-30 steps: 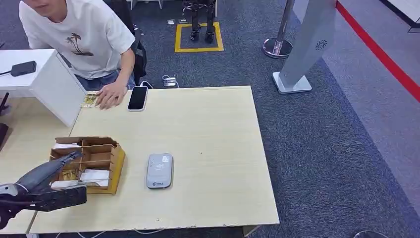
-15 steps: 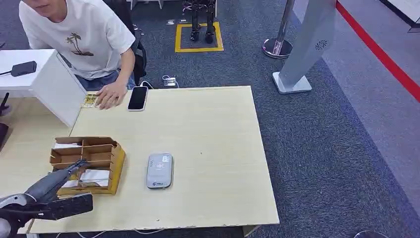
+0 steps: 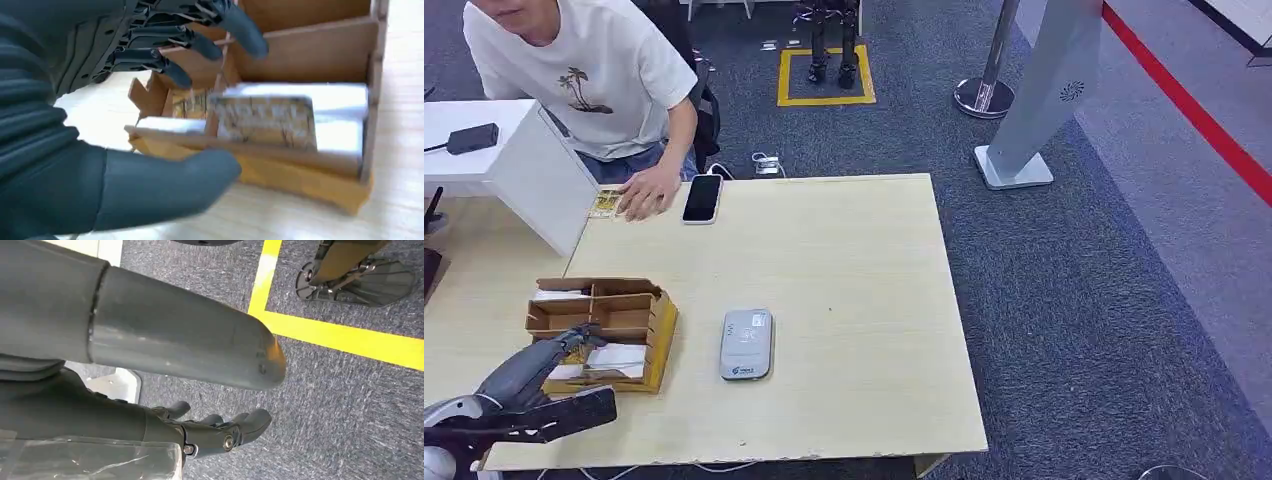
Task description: Pass the card to the sensor for recognition and then transmit it.
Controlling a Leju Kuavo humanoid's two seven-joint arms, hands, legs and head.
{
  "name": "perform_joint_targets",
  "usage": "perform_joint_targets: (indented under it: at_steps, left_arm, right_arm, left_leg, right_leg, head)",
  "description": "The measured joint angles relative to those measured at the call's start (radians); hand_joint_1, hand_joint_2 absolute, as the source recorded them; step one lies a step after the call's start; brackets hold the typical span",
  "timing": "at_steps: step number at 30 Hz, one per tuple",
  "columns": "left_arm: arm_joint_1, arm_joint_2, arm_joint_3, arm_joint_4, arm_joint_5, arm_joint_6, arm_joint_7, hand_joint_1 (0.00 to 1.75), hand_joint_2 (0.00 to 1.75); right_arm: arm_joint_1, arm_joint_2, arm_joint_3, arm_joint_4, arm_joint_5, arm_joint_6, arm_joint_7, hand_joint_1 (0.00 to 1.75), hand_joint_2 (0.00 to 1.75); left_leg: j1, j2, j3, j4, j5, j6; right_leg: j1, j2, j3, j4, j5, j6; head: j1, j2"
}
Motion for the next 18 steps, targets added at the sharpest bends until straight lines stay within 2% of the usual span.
perform_joint_targets:
  at_steps: [18]
  left_arm:
    - [0.024,-0.061,0.031,0.018,-0.046,-0.004,-0.017,1.75,1.75]
  right_arm:
    - [-0.001,0.0,0.0,0.0,0.009,0.004,-0.002,0.0,0.0]
  left_leg:
    - [0.0,0.0,0.0,0.0,0.0,0.0]
  right_leg:
    - [0.0,0.0,0.0,0.0,0.0,0.0]
  head:
    - [0.0,0.0]
